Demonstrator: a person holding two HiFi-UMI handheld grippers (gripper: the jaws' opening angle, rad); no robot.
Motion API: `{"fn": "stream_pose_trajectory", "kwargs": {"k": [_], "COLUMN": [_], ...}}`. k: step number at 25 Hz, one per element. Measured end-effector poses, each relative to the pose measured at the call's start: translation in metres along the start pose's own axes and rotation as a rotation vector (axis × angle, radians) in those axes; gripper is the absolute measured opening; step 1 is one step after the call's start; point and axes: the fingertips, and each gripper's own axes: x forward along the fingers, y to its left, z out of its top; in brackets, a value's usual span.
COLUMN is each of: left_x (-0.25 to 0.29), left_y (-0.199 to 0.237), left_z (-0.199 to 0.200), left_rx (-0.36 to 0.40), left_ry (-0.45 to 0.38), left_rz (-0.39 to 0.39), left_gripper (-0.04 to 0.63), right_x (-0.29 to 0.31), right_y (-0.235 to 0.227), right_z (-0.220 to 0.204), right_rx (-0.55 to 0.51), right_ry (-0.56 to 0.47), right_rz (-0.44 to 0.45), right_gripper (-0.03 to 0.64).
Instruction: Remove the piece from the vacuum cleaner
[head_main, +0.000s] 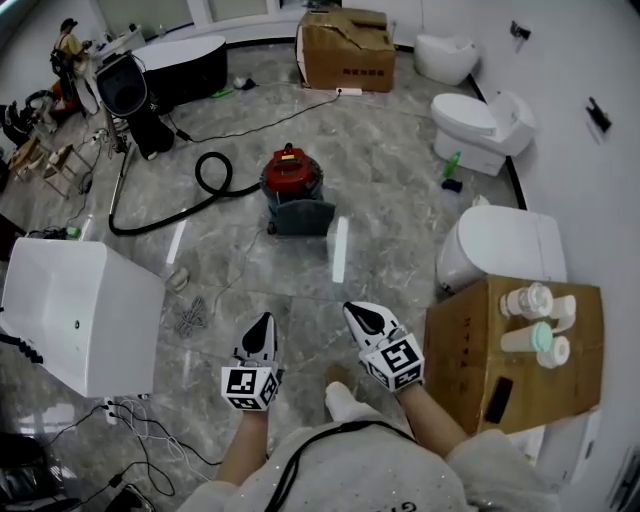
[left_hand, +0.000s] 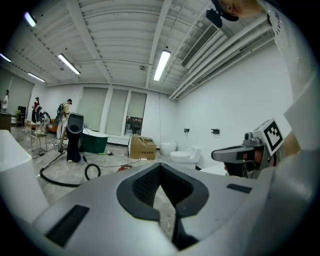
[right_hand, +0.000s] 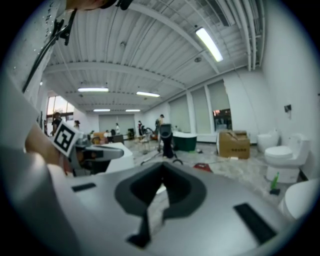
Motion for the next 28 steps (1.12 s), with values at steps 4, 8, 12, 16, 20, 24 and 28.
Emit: {"fn": "stream_pose_trajectory", "kwargs": {"k": [4, 8, 12, 16, 20, 24, 28], "left_x": [0.035, 0.058, 0.074, 0.097, 0.14, 0.188, 0.238], "left_y": [0.006, 0.007, 0.014, 0.032, 0.051, 0.088, 0.123], "left_z": [0.01, 0.015, 0.002, -0.001, -0.002, 0.001, 0.009], "left_rx": [0.026, 0.026, 0.012, -0.045, -0.024, -0.043, -0.045], "left_ry": [-0.003, 0.009, 0.062, 0.067, 0.095, 0.116, 0.126], "left_rz": [0.011, -0.018, -0.069, -0.071, -0.106, -0.113, -0.137], "left_gripper": [0.023, 0.023, 0.023, 0.023, 0.023, 0.023, 0.023], "right_x": [0.021, 0.037, 0.053, 0.072, 0.106, 0.155, 0.21], "right_y": [-0.026, -0.036, -0.047, -0.066, -0.093, -0.114, -0.136], "right_z": [0.006, 0.01, 0.007, 0.003, -0.002, 0.002, 0.007], "right_rx": [0.017, 0.024, 0.023, 0.025, 0.04, 0.041, 0.028], "right_ry": [-0.018, -0.013, 0.008, 0.034, 0.079, 0.119, 0.158], "right_rz": [0.011, 0.039, 0.045, 0.029, 0.004, 0.002, 0.014], "right_gripper": [0.011, 0.011, 0.011, 0.011, 0.011, 0.011, 0.011]}}
